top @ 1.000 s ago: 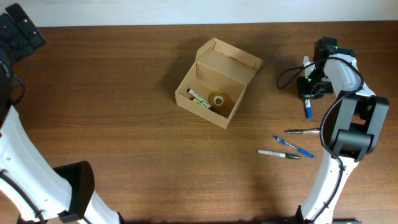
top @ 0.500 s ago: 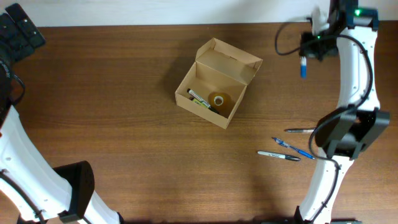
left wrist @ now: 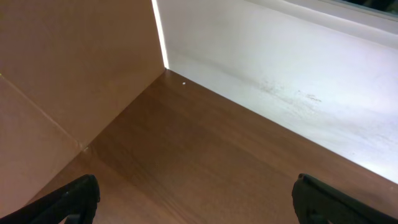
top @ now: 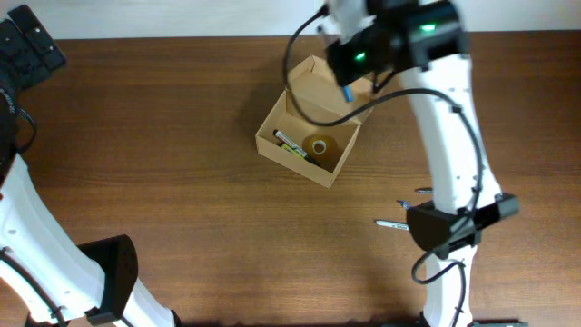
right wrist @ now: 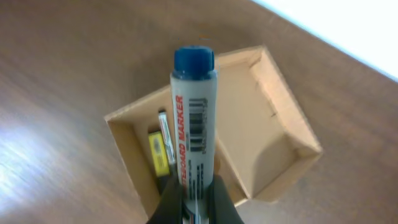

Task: Pack container
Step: 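Carry the blue-capped marker into the box and release it, then return the right gripper and grasp the black Sharpie marker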

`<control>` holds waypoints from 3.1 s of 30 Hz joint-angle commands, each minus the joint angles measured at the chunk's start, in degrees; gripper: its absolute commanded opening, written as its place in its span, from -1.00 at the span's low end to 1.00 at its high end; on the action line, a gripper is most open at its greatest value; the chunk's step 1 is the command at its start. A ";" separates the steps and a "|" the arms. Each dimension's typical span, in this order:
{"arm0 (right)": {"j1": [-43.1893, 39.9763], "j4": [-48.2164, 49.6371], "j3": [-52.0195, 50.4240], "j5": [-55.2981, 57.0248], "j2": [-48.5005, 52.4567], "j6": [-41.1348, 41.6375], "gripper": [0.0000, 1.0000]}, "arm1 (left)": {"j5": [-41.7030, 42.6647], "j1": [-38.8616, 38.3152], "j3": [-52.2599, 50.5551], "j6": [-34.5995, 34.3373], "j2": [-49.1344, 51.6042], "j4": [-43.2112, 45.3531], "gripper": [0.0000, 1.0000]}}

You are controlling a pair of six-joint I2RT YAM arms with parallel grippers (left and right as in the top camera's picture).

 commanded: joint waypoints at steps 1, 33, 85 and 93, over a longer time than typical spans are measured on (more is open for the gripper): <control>1.55 3.08 -10.29 4.90 0.70 -1.62 -0.92 | 0.42 0.39 -0.11 0.50 0.39 -0.02 1.00; 7.69 21.05 -35.76 3.87 6.97 -16.33 -0.15 | 0.42 0.39 -0.11 0.50 0.39 -0.02 1.00; -18.71 21.99 -83.73 2.89 -31.91 -9.20 -0.08 | 0.42 0.39 -0.11 0.50 0.39 -0.02 1.00; -13.84 22.16 -83.73 10.49 -31.85 -18.38 -0.08 | 0.42 0.39 -0.11 0.50 0.39 -0.02 0.99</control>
